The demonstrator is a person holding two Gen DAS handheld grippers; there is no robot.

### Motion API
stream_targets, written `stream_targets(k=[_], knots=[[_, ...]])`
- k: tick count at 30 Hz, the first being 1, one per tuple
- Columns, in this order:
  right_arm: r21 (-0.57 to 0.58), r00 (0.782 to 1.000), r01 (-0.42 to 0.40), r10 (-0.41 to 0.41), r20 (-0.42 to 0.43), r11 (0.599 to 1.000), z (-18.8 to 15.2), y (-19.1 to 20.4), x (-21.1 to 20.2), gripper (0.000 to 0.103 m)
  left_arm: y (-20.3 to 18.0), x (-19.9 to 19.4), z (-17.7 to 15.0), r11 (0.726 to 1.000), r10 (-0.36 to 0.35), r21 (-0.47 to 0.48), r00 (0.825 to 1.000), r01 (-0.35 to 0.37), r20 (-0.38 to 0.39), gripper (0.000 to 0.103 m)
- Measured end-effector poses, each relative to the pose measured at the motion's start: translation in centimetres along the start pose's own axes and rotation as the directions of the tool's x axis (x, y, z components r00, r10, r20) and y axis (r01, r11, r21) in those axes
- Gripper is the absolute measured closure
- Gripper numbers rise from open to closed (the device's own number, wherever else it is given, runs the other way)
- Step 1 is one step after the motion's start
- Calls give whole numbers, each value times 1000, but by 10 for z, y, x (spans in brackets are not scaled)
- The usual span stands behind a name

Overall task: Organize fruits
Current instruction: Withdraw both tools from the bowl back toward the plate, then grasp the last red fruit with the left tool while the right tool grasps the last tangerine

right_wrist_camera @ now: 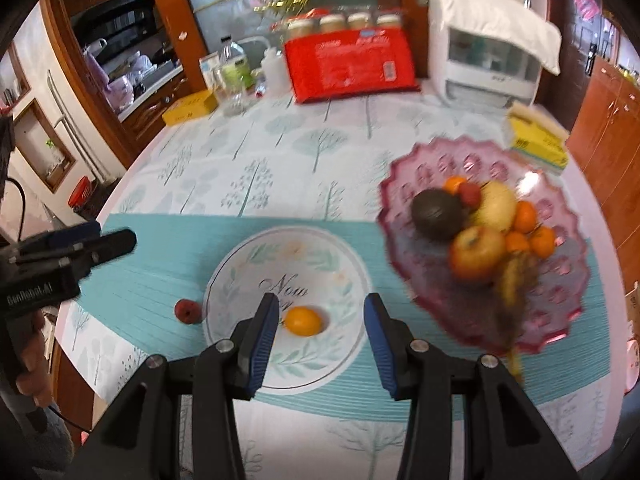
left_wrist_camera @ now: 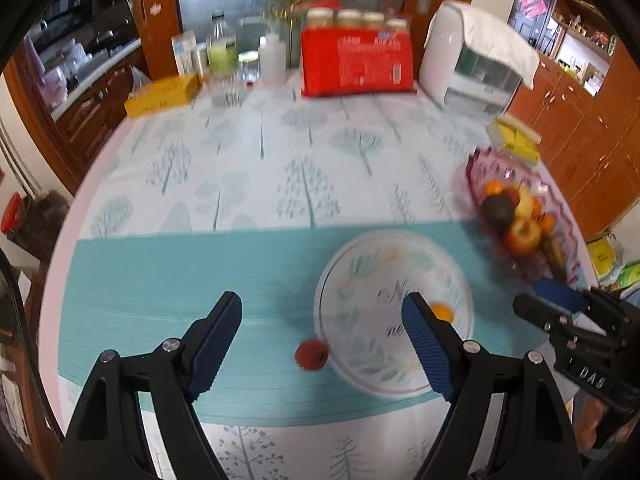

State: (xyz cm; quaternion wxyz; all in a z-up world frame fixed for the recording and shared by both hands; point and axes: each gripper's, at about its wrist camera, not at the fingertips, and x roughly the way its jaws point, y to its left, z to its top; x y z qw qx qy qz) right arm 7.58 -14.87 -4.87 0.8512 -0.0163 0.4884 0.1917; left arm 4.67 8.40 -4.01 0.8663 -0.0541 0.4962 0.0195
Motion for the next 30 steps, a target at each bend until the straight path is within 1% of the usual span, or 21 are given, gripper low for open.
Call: stream_targets(k=[6,13,14,15,18,21,24,25,27,30], knots=[[11,998,-17,18,-62,1000,-12,11,37,58,16,46,-29,999,-33,-23,995,31,-91,22],[20,993,2,1,-120,1000,-22,14,75,58,26,83,-49,997,-40,-65,991,32,-128,23],[21,992,6,-3,-125,1000,-23,13,79,58,27,87,-50,997,-43,-71,990,34,-131,26],[22,991,10,-7,-131,1000,-24,12,83,58,28,90,-52,996,-48,-75,990,38,-136,28],[29,989,18,-13,-146,999,-27,11,93,58,30,97,-52,996,-53,-80,989,42,-140,30],[22,988,23,-19,-152,999,-29,11,101,58,31,100,-52,995,-61,-83,989,50,-136,34],[9,987,27,-25,-158,1000,-30,13,107,58,30,104,-52,995,-72,-83,987,60,-145,43],[2,987,30,-29,-159,1000,-31,15,109,58,29,106,-53,994,-79,-82,985,67,-151,49],[-5,987,30,-31,-158,1000,-31,16,112,58,27,107,-54,993,-98,-80,983,87,-154,53],[-17,986,39,-41,-160,999,-32,18,116,60,22,108,-55,993,-104,-65,983,96,-153,61]])
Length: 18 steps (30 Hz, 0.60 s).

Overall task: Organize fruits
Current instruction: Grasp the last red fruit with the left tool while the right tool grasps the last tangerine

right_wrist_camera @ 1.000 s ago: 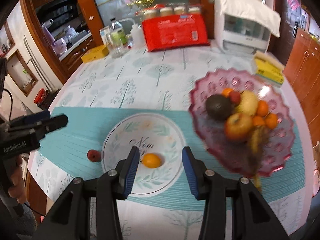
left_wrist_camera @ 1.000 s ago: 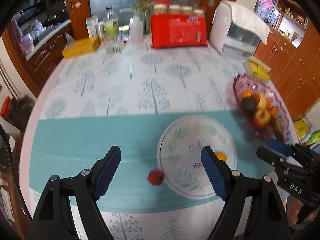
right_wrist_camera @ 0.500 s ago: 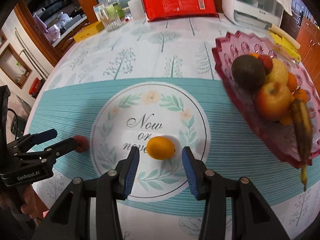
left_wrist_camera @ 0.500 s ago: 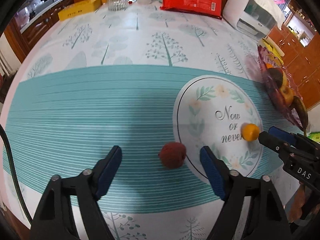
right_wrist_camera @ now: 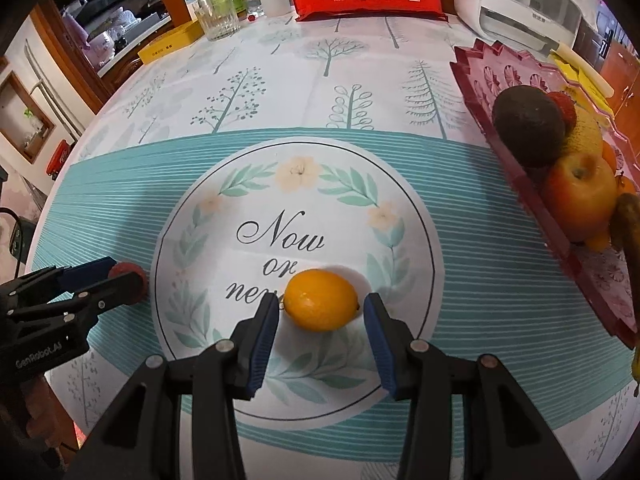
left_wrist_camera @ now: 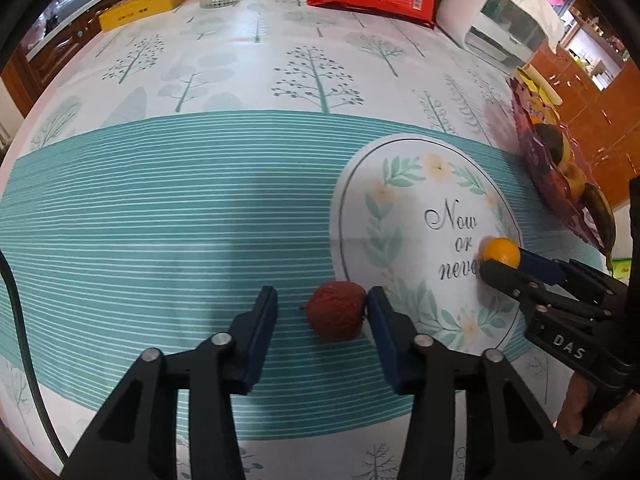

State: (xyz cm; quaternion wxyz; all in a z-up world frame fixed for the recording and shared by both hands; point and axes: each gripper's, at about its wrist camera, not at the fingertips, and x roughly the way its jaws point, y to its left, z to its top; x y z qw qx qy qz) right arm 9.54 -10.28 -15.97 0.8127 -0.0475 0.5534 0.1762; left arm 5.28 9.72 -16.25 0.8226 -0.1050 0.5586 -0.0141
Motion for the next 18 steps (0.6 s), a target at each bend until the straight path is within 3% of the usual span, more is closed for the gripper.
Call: stream_targets(k=[4,18], knots=[[-17,1000,4,-4,4,1000,0,1,2,64,-7,5,0,1000,-16,12,1000,16,-17,69],[-26,1000,-15,16,15,1000,-6,-5,-7,66,-22,1,3,999,-2,32,1000,2,-2,75]])
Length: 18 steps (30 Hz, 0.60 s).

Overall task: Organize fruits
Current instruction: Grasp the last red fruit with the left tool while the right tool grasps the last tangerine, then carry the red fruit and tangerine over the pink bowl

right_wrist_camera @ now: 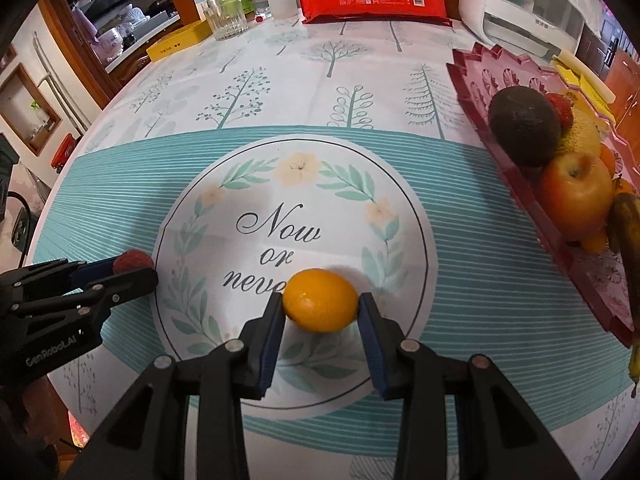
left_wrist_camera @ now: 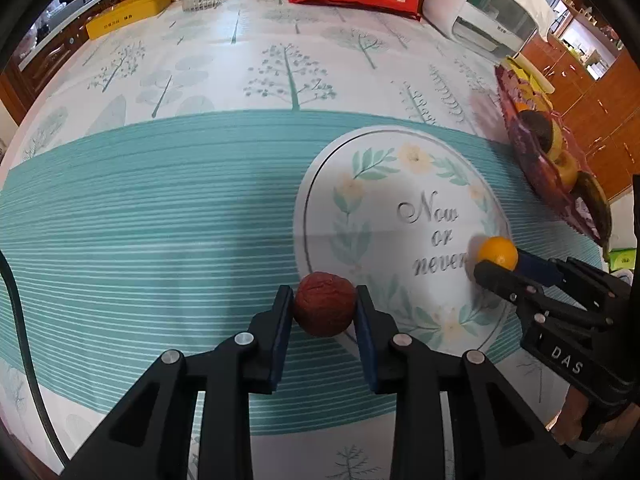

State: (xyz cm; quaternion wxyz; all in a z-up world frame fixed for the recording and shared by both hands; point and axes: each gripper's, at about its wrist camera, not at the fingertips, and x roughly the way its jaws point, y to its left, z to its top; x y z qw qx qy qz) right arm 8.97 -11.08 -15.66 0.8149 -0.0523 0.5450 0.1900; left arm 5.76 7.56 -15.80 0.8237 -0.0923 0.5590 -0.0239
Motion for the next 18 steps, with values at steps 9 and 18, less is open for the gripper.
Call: stream_targets(k=[9,18], knots=[[-18,995,-55,56,77,998,-5,-3,-49,66,-46,-42,20,996,-13,85,997,7,76,75],[-14,974,-26,28,226,1000,0,-40,-127,66,-125,-85,44,980,-74,191,989,49,129,75]])
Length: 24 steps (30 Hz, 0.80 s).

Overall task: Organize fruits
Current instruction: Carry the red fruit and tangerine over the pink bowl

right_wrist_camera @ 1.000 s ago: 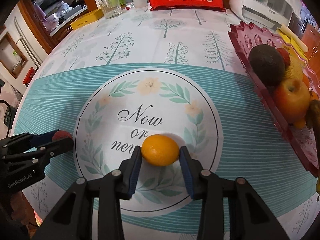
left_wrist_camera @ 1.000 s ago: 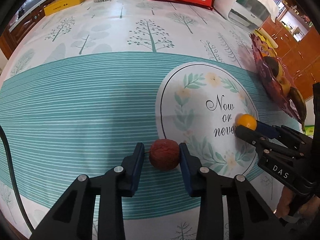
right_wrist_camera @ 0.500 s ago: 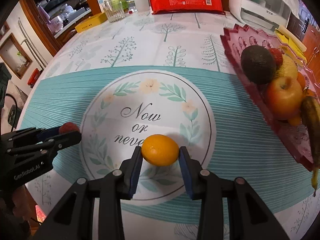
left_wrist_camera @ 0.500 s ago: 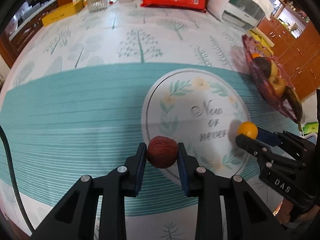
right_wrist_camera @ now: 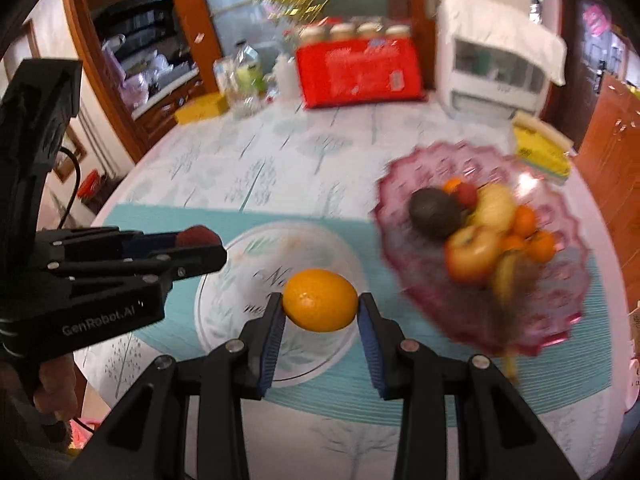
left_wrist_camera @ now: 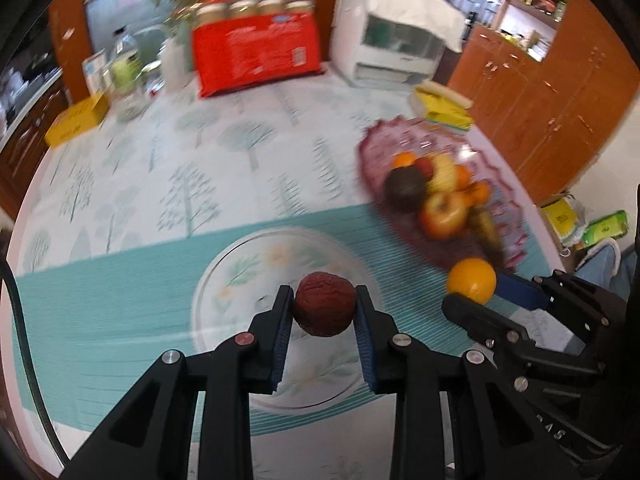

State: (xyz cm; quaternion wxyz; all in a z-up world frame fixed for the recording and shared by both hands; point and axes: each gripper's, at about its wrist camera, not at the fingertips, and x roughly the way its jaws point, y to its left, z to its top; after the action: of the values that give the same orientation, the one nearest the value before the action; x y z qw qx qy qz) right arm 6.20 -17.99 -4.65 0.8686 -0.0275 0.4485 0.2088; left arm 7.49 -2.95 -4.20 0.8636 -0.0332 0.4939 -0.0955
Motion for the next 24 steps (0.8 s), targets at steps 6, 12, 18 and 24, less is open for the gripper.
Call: stream_targets(k=[6,12,18,24], knots=[[43,995,63,-66,75,997,20,-54,-38,66,-53,-8,36,999,-14,44,999,13,35,75],[66,982,146,-153,115,987,38,-111,-60,66,-94,-2,69,999,-15,43,998,13,66,75],[88,976,176,-186,111,980,49,-162,-56,66,-119,21,87,999,10,30,998,-11,62,75],[127,985,158,-166,55,979,55,-209,-25,66,-126,57,91,999,51,-17,999,-50,15,75]])
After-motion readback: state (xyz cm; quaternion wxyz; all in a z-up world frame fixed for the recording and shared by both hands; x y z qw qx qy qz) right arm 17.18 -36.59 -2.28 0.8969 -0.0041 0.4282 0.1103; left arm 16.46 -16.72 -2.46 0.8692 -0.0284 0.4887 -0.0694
